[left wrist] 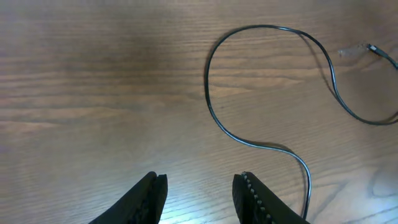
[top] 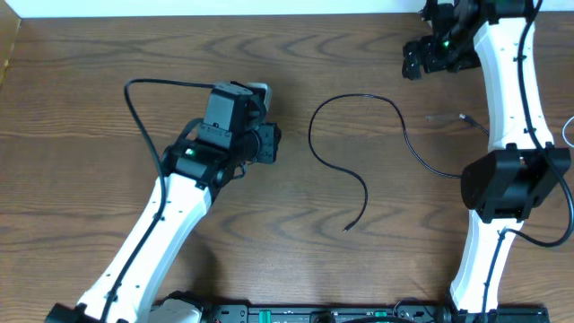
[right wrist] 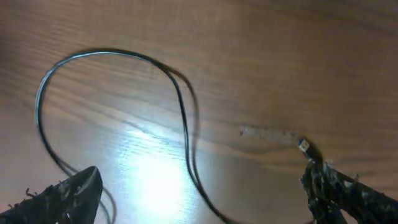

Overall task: Untangle cables
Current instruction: 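Move the right gripper back to the black cable end at right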

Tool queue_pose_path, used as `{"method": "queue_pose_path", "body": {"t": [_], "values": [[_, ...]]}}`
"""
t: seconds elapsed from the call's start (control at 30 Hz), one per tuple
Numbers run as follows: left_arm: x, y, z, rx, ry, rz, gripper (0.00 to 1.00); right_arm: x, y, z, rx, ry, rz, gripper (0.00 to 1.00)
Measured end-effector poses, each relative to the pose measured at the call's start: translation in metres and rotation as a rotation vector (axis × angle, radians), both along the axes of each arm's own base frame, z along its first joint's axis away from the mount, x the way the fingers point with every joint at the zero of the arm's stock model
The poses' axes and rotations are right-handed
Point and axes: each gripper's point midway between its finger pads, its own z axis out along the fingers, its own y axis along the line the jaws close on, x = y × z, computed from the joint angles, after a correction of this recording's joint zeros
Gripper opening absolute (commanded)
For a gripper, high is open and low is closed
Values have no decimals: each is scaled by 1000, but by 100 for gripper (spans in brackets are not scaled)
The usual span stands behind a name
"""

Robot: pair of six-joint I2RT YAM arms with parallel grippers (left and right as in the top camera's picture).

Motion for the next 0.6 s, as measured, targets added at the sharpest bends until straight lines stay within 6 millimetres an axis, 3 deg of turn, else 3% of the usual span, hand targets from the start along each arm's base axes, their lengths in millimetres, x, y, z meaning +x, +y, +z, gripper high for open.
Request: {"method": "queue_pose_path", "body": {"t": [0.1,0.2,0.37,0.43,0.53,0.6], "values": [[-1,6,-1,31,-3,13,40,10,5,-21,-43,-25,-5,99],[0,9,-2,56,-9,11,40,11,19,-29,-62,-73,5,99],[2,13,-2,79,-19,21,40,-10,37,-15,-52,-194,30,99],[2,14,-3,86,-22,21,40,-19,35,-28,-56,-190,25,99],[2,14,-2,91,-26,18,40,-36,30,-70,-69,-115,26,99],[3,15,-2,95,-28,17,40,-43,29,-86,-75,-91,51,99]]}}
